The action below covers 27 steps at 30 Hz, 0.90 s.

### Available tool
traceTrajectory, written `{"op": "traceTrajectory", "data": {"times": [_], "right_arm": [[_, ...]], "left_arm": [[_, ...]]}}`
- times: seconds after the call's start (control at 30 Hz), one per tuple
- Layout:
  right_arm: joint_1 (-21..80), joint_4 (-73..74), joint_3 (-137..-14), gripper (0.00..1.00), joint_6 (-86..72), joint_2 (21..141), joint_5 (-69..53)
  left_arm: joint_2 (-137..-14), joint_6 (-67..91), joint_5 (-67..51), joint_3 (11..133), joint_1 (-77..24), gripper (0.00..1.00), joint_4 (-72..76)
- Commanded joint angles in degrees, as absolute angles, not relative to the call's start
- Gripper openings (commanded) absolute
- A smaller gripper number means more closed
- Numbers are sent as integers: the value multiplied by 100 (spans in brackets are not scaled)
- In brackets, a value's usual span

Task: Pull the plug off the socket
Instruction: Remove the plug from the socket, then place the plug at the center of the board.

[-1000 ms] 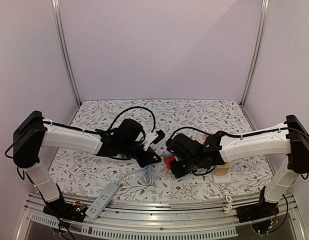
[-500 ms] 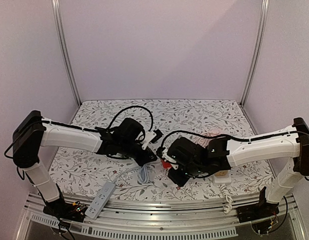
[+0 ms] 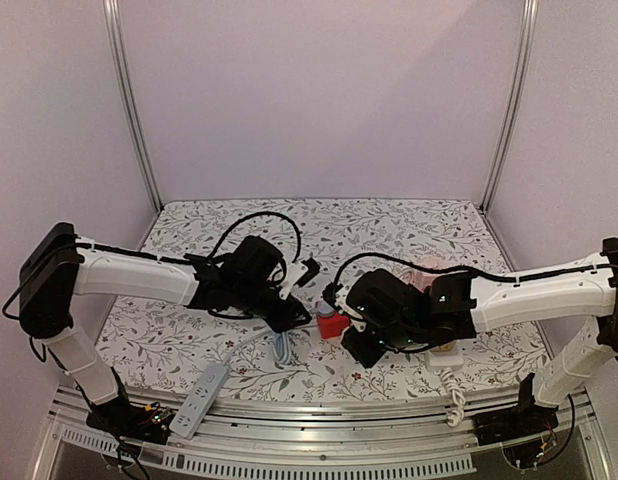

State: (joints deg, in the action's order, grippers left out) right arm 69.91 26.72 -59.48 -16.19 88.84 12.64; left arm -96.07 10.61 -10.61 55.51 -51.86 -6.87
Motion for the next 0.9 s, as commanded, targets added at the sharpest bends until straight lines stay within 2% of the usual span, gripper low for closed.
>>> {"op": "traceTrajectory", "data": {"times": [0.0,0.07,0.2,0.4,0.67,0.87], "right_arm": [[6881,2335,-5870,0,-2100,8178,1552],[6862,2328,-5878,0,-2209,7951,1743],[6859,2335,-5999,0,-2285,7577,2079],[6864,2368,-6574,0,-2200,7866,2259],[6859,3032,-8072,0,-2058,9260,2438],[6857,2851,-8905,0,-2026,10222,2259]], "left_arm": [[-9304,1411,-1151,5528,-5189,36,-765],[-9187,1534,-1088,5522,-5194,53,-778],[-8720,1830,-737,5468,-5194,78,-960],[-7681,2136,-221,5619,-5097,95,-1959],[-6873,1845,218,6728,-4081,100,-4563],[-6257,1627,78,6482,-2985,99,-4566]]}}
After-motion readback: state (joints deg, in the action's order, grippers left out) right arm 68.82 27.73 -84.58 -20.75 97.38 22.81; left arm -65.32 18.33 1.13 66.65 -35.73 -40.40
